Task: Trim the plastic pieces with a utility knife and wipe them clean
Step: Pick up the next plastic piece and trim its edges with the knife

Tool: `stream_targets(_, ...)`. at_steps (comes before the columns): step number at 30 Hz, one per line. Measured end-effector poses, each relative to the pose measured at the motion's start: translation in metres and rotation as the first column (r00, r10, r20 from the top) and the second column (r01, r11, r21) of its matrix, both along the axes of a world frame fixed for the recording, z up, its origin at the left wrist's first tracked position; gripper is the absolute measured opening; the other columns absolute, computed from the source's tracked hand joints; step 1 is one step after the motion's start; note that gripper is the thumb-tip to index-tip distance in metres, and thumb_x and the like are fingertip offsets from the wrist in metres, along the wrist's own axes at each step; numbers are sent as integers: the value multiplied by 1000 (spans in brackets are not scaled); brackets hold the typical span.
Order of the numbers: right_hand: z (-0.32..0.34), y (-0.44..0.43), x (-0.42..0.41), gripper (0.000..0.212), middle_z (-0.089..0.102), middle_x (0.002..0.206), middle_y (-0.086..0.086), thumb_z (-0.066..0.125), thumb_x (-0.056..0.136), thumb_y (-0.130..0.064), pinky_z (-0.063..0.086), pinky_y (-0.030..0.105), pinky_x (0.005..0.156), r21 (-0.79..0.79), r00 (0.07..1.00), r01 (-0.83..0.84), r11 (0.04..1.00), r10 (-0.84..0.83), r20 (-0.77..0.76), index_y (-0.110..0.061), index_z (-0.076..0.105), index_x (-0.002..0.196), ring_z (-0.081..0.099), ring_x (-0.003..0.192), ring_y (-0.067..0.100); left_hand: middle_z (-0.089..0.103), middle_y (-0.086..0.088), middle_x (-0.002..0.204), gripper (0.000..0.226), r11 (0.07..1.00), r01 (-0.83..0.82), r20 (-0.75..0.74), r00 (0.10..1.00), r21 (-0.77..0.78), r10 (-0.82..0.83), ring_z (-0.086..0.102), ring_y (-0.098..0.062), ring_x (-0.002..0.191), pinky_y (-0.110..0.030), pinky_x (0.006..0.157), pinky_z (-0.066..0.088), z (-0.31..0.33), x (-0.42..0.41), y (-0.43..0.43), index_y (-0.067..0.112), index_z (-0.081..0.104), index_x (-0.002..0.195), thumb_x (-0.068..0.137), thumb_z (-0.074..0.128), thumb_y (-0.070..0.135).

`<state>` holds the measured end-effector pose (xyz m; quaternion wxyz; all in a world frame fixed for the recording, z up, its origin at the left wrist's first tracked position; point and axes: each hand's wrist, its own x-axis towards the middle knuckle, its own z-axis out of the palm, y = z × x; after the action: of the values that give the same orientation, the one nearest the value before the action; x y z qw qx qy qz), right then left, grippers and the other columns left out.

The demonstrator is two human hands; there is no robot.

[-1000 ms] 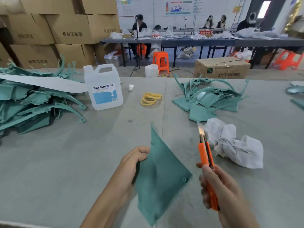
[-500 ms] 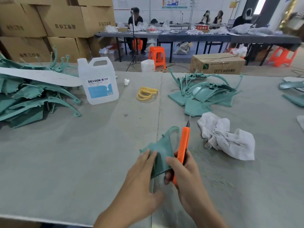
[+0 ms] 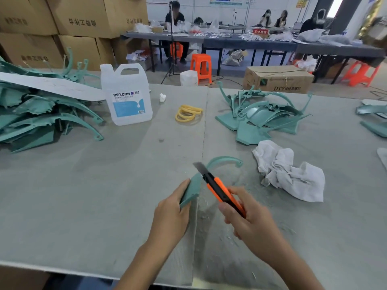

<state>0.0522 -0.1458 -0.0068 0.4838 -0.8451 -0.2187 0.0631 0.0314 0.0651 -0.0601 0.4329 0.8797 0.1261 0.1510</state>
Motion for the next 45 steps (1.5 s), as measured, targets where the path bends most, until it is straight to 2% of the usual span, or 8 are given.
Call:
stream_targets(5,7,-5,-4,40,64,74,-1,42,91,-72,52,43,62,-141,997,-53,989,60,49,-57,51,126,60,59,12,68,22,123,48,999,37,-19,999,0,-37,63,-2,102,-7,78,45,0,1,3,45,47,146,101,56,30)
stream_targets(11,20,-14,-6,37,63,70,-11,37,92,-70,46,30,56,-279,989,-21,960,62,137,-50,55,118,59,60,11,70,20,87,45,999,24,-31,999,-30,-25,64,-1,78,-11,65,46,-4,2,4,50,51,138,100,56,26)
stream_targets(16,26,-18,-3,24,62,70,-17,40,96,-65,42,24,56,-388,982,-10,922,83,170,-53,54,111,58,62,7,70,22,103,37,995,-3,1,1000,-102,3,63,2,89,-4,70,41,-6,2,5,38,55,132,99,60,22)
stream_targets(20,26,-16,-1,38,61,68,-11,35,93,-70,41,26,55,-320,986,13,947,42,163,-48,56,116,58,59,11,68,30,107,30,991,8,8,1000,-135,-8,61,10,99,-6,76,44,-4,1,5,44,54,128,101,58,32)
stream_targets(29,14,-14,6,37,60,67,-13,33,94,-69,46,31,57,-369,979,46,928,32,203,-45,53,113,57,58,12,68,32,101,29,993,-5,5,1000,-114,6,62,10,93,-5,73,44,-4,2,6,43,56,127,99,57,38)
stream_targets(33,4,-15,20,36,57,60,-6,33,95,-67,49,35,58,-385,959,166,908,-59,276,-44,53,113,57,54,12,68,31,106,32,998,3,-20,1000,-62,-4,64,5,95,-10,75,46,-4,-1,4,46,53,129,99,58,38)
stream_targets(38,-6,-14,65,31,60,67,-8,36,97,-65,50,37,65,-447,932,322,834,-197,303,-43,55,110,61,69,22,69,19,120,41,1000,19,-48,999,14,-19,66,-9,104,-27,81,50,-3,-3,0,44,48,136,99,57,29)
stream_targets(45,-18,-40,120,37,69,97,5,39,100,-56,47,36,73,-643,882,466,608,-382,277,-28,62,100,63,93,31,66,26,113,41,1000,21,-70,997,-3,-22,65,-3,99,-28,83,54,1,-4,-2,48,44,137,101,53,33)
